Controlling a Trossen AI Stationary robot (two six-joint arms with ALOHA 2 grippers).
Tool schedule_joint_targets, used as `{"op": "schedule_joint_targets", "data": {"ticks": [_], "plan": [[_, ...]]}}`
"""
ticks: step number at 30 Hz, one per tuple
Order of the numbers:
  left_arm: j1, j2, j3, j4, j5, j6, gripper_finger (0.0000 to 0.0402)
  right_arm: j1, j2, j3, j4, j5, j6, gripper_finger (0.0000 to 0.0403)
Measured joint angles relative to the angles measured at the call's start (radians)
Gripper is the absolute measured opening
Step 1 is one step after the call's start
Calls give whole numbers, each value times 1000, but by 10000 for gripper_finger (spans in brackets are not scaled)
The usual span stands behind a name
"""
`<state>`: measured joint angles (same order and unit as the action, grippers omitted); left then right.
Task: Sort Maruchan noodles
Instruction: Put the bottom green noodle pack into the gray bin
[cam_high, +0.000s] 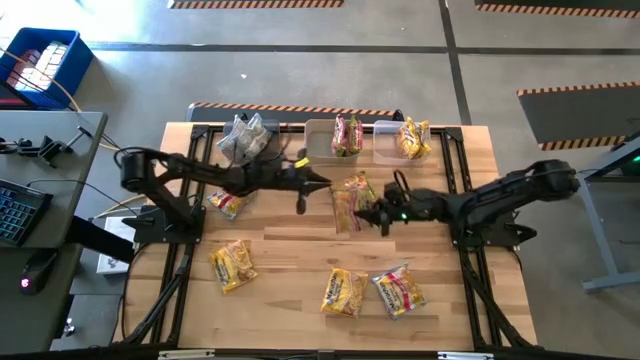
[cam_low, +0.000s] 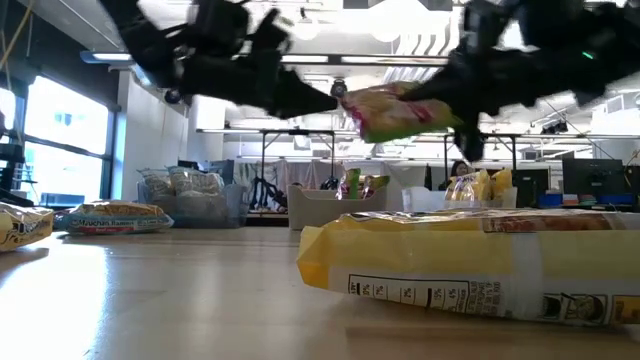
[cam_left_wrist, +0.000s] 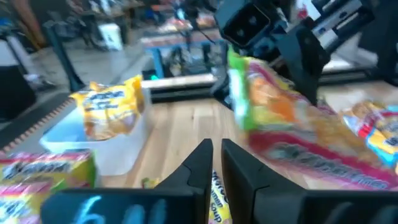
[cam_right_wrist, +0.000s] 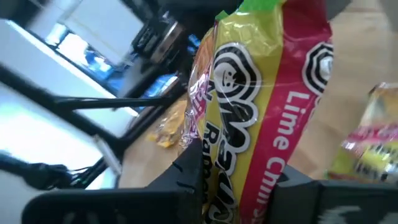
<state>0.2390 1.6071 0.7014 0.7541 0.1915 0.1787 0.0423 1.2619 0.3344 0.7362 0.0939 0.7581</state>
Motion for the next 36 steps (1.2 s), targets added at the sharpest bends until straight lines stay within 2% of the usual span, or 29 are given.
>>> {"op": "schedule_joint_targets", "data": {"ticks": [6,9,12,17,26,30,36], "plan": [[4,-15,-180,262,-90,-44,14,-178,-18,369,-647,-30,24,53],[5,-16,-213,328,-110,-42,12,-270,29,584,-950,-33,45,53],[5,-15,-235,360,-111,-12,12,-348,109,789,-1139,-71,27,53],[1,-15,-237,284,-108,117,4,-423,308,1102,-1329,-129,-24,53],[0,-15,-237,233,-109,151,0,-521,721,1600,-1720,-163,-63,53],[0,-15,-237,230,-109,155,0,-557,857,1763,-1862,-159,-60,52],[0,-15,-237,230,-108,144,0,-597,991,1946,-1927,-131,-60,52]]}}
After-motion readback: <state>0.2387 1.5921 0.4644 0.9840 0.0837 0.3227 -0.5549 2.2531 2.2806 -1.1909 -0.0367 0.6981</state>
